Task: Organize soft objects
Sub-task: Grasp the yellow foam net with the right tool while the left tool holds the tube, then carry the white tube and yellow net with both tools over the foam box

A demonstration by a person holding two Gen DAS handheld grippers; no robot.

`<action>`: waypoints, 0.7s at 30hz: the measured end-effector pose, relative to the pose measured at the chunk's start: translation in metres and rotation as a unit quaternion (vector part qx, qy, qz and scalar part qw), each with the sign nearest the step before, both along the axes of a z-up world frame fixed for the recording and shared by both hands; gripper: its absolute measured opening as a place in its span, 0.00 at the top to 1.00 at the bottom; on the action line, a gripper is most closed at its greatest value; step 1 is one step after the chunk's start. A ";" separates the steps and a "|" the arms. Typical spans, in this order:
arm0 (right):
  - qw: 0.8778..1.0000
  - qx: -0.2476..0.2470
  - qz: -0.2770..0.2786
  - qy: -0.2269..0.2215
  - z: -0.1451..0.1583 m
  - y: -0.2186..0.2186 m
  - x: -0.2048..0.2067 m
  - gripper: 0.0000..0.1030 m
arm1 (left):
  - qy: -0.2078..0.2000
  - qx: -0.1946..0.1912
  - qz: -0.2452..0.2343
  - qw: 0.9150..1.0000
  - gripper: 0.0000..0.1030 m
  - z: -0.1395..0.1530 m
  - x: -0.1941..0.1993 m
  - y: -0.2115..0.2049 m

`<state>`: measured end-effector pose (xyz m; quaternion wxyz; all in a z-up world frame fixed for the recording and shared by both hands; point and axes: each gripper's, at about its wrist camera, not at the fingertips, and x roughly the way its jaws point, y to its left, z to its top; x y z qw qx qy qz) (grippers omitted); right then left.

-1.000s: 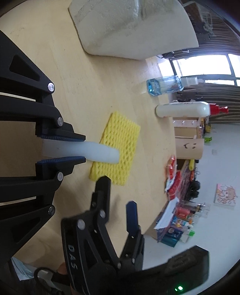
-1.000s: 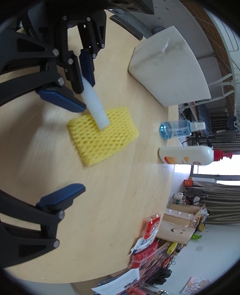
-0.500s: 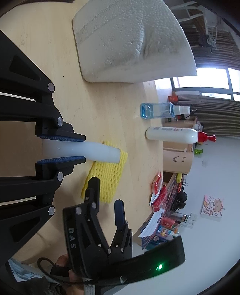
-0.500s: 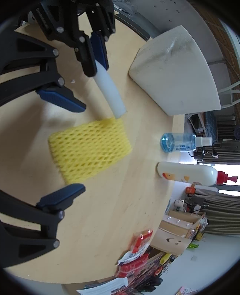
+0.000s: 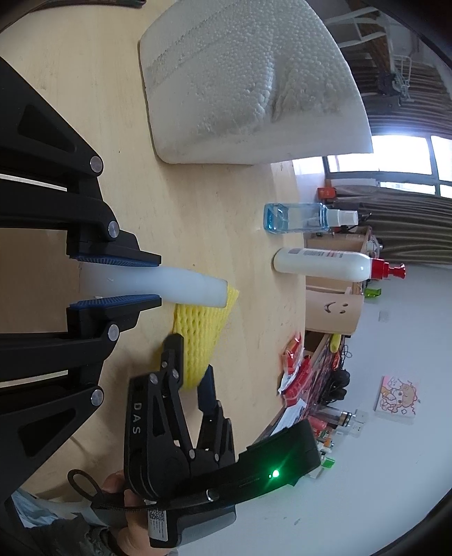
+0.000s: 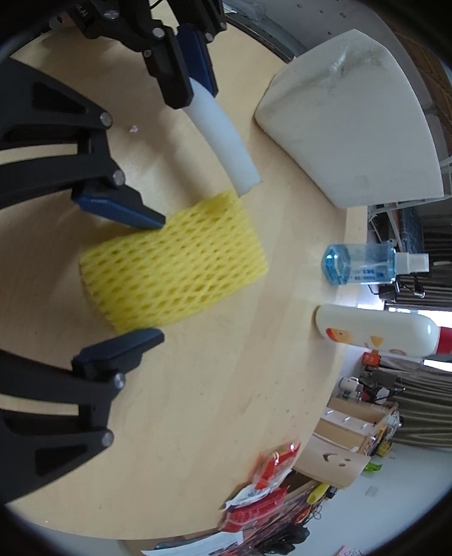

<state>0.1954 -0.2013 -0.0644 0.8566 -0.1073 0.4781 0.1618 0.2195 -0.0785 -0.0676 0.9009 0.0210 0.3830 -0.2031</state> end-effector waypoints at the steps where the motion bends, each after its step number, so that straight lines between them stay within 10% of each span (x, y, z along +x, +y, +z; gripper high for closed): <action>1: 1.000 0.002 0.002 0.000 0.000 0.000 0.000 0.47 | 0.001 -0.001 0.001 1.000 0.83 -0.001 0.001 0.000; 10: 1.000 0.013 -0.019 -0.004 0.002 -0.007 -0.008 0.75 | -0.008 0.000 0.005 1.000 0.83 0.000 -0.006 0.000; 21: 0.996 0.049 -0.051 -0.049 0.034 -0.027 -0.038 0.77 | -0.038 -0.002 0.002 0.999 0.83 0.022 -0.026 0.001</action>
